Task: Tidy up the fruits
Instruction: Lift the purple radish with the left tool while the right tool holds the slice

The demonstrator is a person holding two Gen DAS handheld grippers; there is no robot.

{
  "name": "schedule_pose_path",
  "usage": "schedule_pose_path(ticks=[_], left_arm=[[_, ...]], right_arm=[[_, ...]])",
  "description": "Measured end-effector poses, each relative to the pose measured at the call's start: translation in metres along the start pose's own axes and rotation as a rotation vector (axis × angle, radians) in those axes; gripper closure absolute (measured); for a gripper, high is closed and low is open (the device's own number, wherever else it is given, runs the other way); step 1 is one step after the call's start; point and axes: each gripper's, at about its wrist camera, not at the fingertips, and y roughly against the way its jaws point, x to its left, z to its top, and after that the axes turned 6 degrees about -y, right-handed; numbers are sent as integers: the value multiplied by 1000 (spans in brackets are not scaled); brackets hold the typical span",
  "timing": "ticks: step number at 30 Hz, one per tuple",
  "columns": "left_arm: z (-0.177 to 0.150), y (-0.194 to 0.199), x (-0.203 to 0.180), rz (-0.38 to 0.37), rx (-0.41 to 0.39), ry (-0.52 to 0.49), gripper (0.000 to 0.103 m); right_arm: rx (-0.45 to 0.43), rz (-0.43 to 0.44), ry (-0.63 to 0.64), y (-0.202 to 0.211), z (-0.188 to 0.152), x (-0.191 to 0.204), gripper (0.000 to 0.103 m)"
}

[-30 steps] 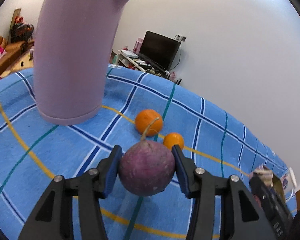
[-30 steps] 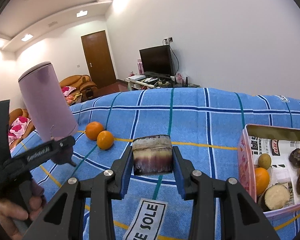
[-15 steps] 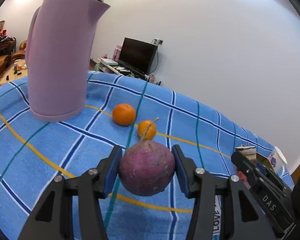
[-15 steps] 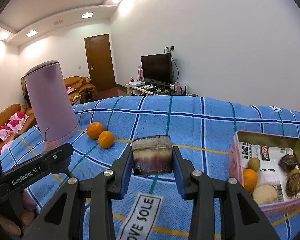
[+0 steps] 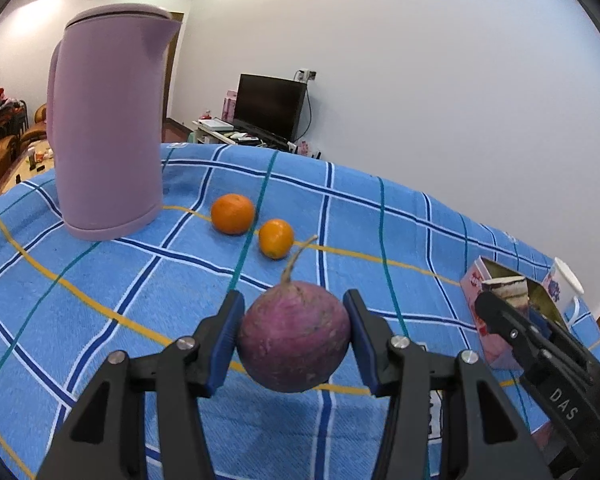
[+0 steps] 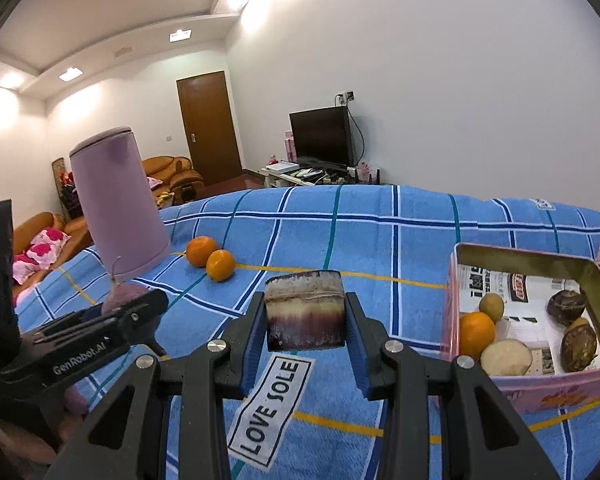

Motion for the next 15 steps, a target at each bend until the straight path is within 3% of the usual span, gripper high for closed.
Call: schedule_pose_path(ticks=[15], left_arm=[[-6, 4, -47, 103, 2, -161, 50]], right_arm=[[-12, -37, 27, 21, -6, -15, 63]])
